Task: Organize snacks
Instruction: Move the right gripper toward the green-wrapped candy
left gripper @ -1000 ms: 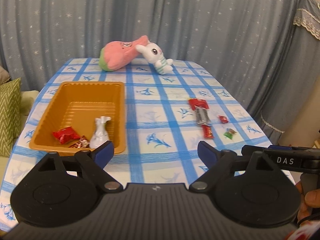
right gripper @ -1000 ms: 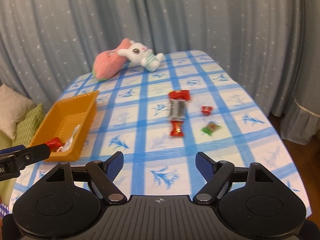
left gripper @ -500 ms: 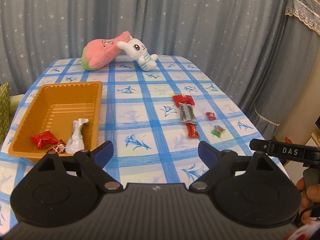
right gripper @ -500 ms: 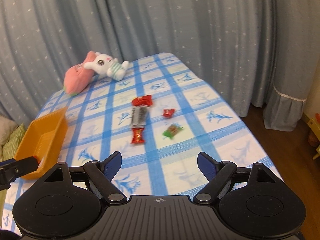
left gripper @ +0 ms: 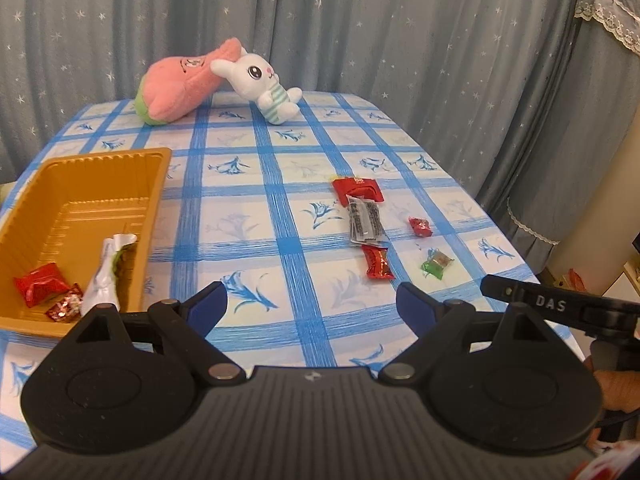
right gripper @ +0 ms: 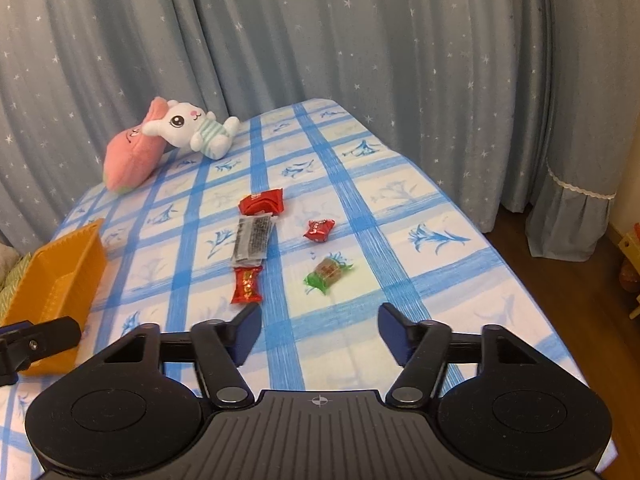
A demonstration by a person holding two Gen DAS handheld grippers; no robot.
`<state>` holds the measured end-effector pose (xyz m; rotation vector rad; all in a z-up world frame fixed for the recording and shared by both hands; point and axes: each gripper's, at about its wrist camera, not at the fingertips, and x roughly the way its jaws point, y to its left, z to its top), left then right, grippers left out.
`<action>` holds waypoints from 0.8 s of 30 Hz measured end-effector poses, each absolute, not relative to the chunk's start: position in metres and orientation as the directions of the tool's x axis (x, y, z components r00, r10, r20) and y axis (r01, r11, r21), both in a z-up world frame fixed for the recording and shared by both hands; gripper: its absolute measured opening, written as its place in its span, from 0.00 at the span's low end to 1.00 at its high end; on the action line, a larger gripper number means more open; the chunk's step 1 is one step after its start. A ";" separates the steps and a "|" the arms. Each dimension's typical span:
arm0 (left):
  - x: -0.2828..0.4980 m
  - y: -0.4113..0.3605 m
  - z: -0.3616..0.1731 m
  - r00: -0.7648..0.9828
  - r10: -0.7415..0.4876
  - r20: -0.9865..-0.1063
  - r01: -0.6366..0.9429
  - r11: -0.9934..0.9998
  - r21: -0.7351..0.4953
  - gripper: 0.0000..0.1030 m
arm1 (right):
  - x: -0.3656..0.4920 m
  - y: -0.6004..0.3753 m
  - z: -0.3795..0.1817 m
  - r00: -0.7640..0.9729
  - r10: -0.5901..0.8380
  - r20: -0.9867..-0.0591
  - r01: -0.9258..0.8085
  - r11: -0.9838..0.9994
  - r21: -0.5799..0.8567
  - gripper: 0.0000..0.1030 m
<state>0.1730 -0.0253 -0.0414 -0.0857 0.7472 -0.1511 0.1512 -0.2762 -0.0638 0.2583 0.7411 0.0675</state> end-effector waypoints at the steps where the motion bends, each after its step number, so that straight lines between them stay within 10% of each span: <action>1: 0.177 -0.026 -0.044 0.721 -0.169 -0.672 0.106 0.985 -0.134 0.88 | 0.157 -0.276 -0.068 0.737 0.151 -0.659 0.030 0.967 0.254 0.56; 24: 0.242 -0.030 -0.104 0.674 -0.184 -0.715 0.088 0.982 -0.170 0.88 | 0.254 -0.256 -0.138 0.719 0.114 -0.686 0.006 0.985 0.170 0.37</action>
